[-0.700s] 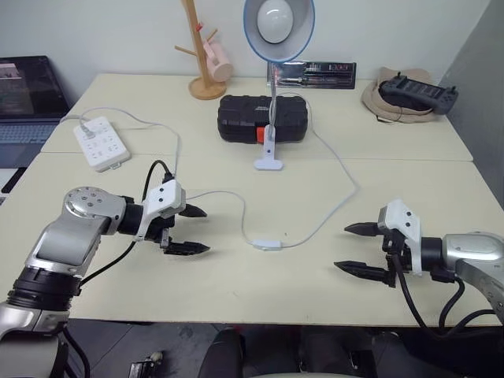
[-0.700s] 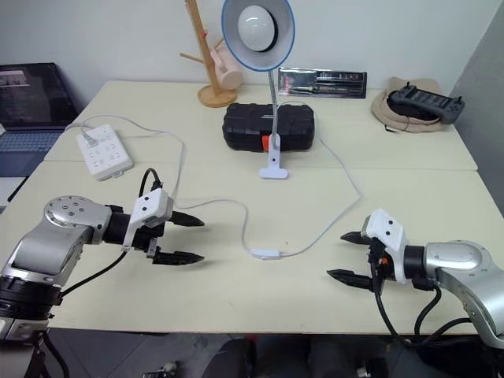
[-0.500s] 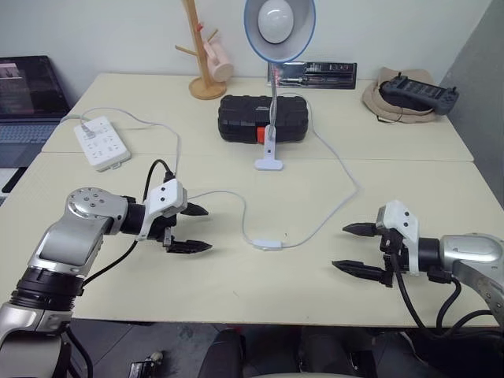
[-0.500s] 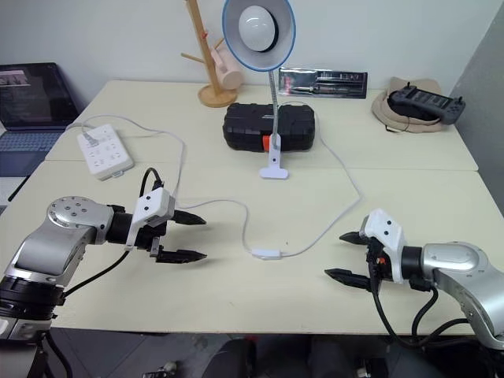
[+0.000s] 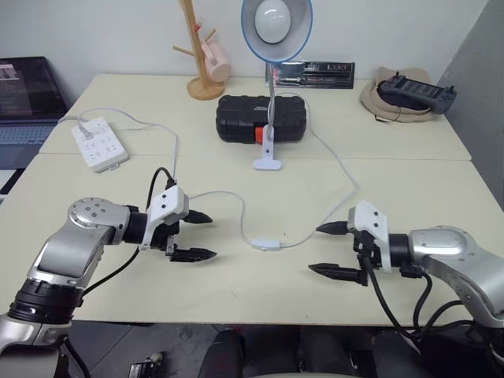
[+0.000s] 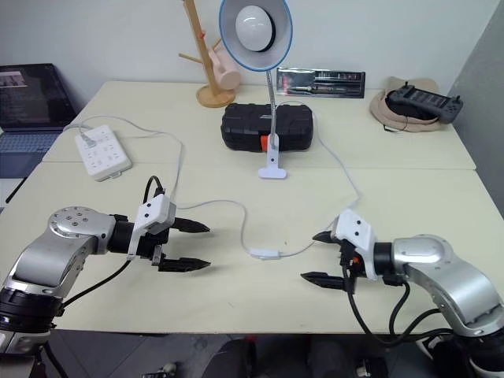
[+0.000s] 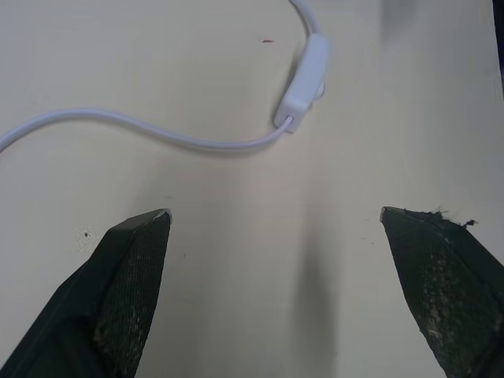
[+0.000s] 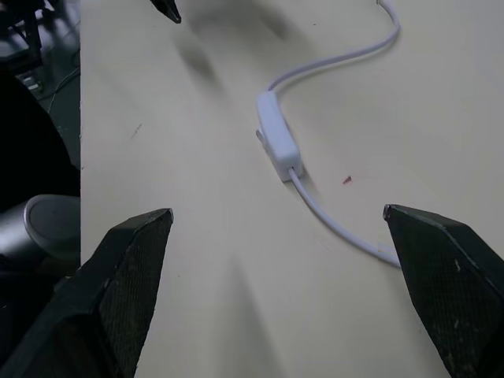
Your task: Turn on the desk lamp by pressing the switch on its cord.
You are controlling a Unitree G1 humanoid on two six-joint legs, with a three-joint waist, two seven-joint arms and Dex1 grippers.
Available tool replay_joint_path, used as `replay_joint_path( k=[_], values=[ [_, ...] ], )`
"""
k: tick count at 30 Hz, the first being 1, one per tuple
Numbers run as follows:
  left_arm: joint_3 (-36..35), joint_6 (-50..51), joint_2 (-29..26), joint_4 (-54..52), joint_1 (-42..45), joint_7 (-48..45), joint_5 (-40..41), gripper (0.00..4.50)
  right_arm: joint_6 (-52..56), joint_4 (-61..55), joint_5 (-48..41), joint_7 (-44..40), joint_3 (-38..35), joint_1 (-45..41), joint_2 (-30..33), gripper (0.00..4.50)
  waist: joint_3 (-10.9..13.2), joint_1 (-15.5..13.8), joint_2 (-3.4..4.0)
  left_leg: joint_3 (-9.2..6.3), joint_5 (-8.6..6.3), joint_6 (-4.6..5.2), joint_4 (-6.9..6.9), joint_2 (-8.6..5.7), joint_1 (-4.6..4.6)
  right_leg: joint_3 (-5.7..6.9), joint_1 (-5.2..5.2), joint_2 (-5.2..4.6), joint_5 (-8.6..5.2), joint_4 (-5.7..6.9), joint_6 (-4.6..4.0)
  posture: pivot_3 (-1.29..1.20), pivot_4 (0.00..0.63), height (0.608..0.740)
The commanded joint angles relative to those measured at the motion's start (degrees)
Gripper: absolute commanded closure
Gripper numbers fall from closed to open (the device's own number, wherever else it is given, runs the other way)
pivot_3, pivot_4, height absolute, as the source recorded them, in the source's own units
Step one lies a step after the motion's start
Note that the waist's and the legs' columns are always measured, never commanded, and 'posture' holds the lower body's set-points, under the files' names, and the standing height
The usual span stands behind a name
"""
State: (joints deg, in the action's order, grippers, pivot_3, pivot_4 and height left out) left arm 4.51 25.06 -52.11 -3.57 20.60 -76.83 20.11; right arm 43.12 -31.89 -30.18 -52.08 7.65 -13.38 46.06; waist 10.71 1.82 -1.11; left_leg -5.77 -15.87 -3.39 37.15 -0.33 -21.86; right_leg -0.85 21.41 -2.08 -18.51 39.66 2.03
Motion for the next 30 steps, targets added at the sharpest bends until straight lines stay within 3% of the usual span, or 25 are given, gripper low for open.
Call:
replay_joint_path(
  k=[1, 12, 23, 26, 30],
  values=[
    [-2.2, 1.2, -0.2, -2.8, 0.4, 1.2, 1.6, 0.07, -2.0, 2.3, 1.9, -0.3, 2.7, -3.7, -2.0, 0.0, 0.0, 0.0, 0.0, 0.0, 0.0, 0.0, 0.01, 0.0, 0.0, -0.01, 0.0, 0.0, 0.0, -0.01, 0.0, 0.0, 0.15, 0.74],
    [-4.6, 5.3, -1.3, -8.4, -3.1, 3.6, 4.6, 0.07, -7.8, 13.1, 9.6, -1.0, 11.0, -11.3, -10.1, 0.0, 0.0, 0.1, 0.0, -0.08, 0.0, 0.0, 0.0, 0.0, 0.01, -0.01, 0.05, 0.0, 0.0, 0.06, 0.0, 0.0, 0.15, 0.74],
    [-5.5, 6.2, -1.5, -10.4, -5.1, 5.8, 5.2, 0.07, -12.8, 18.4, 14.1, -3.9, 15.5, -11.2, -12.8, 0.0, 0.0, 0.1, 0.0, -0.09, 0.0, 0.0, 0.01, -0.01, 0.02, -0.01, 0.05, -0.01, 0.0, 0.09, 0.0, 0.0, 0.15, 0.74],
    [-5.5, 6.4, -1.5, -10.6, -5.1, 6.0, 5.3, 0.0, -14.6, 20.5, 15.4, -3.5, 15.8, -11.5, -13.9, 0.5, 0.0, 0.1, 0.0, -0.07, 0.0, 0.0, 0.01, -0.01, 0.03, -0.03, 0.06, -0.01, 0.0, 0.1, 0.0, 0.0, 0.15, 0.74],
    [-5.2, 6.5, -1.4, -10.6, -4.8, 6.3, 5.4, 0.0, -16.2, 23.6, 16.8, -3.4, 15.8, -12.0, -15.5, 1.63, 0.0, 0.1, 0.0, -0.07, 0.0, -0.01, 0.01, -0.01, 0.02, -0.02, 0.06, -0.01, 0.0, 0.1, 0.0, 0.0, 0.15, 0.74]
  ],
)
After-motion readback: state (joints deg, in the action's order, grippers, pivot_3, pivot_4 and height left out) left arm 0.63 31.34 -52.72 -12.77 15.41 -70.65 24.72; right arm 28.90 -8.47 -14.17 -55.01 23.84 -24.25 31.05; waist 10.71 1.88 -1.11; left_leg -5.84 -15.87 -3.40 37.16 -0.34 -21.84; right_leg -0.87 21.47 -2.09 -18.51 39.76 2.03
